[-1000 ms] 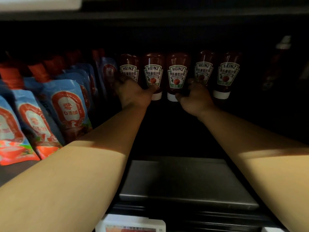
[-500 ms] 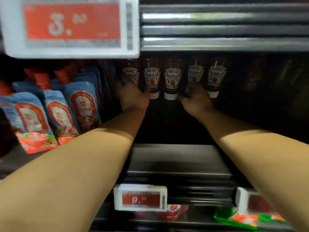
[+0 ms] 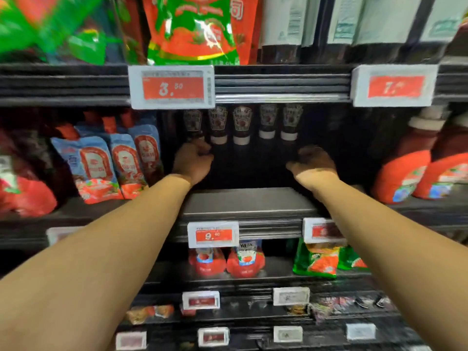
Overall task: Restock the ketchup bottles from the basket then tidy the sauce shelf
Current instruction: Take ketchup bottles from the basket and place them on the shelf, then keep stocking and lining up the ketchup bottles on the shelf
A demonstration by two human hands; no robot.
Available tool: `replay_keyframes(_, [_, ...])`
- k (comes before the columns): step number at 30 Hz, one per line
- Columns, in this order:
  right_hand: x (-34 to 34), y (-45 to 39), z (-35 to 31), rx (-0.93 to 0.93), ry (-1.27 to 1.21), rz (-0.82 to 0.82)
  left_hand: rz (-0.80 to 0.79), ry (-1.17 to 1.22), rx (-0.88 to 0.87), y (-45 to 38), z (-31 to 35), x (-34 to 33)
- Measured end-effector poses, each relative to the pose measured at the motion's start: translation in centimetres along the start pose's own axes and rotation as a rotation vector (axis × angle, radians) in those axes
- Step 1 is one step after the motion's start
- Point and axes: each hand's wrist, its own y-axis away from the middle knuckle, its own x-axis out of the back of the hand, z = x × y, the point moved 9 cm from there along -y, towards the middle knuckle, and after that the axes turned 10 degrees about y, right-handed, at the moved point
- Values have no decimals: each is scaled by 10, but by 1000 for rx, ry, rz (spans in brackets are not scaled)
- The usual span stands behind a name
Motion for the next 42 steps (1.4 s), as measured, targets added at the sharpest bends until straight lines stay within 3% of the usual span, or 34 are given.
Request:
replay_keyframes(6, [38, 51, 6, 154, 50, -9, -88, -58, 0, 49, 16, 13])
replay_keyframes(11, [79, 105, 17, 347, -86, -3, 47, 37, -15, 124, 34, 37])
replay_keyframes(15, [106, 157, 52, 512, -194, -57, 220, 19, -169, 211, 47, 47])
replay_keyframes(17, [110, 180, 80, 572, -154, -105, 293, -42, -236, 260, 47, 45])
replay_keyframes(19, [104, 198, 125, 576, -64, -177, 267, -56, -173, 302, 26, 26])
replay_keyframes(22, [64, 221, 230, 384, 61, -393, 113, -109, 98, 368, -49, -30])
replay_keyframes(26, [4, 274, 373, 111, 283, -718, -261, -180, 514, 483, -149, -122])
replay_keyframes(31, [-45, 362, 504, -244, 308, -934, -540, -211, 850, 617, -225, -200])
replay_keyframes(34, [-77, 405, 573, -398, 320, -954, -725, -304, 930, 671, -273, -244])
replay_keyframes(36, [-109, 431, 618, -447, 353, -1021, -747, -320, 1016, 699, -310, -268])
replay_keyframes(42, [-223, 468, 739, -573, 349, -1080, -820, -324, 1022, 752, -440, -373])
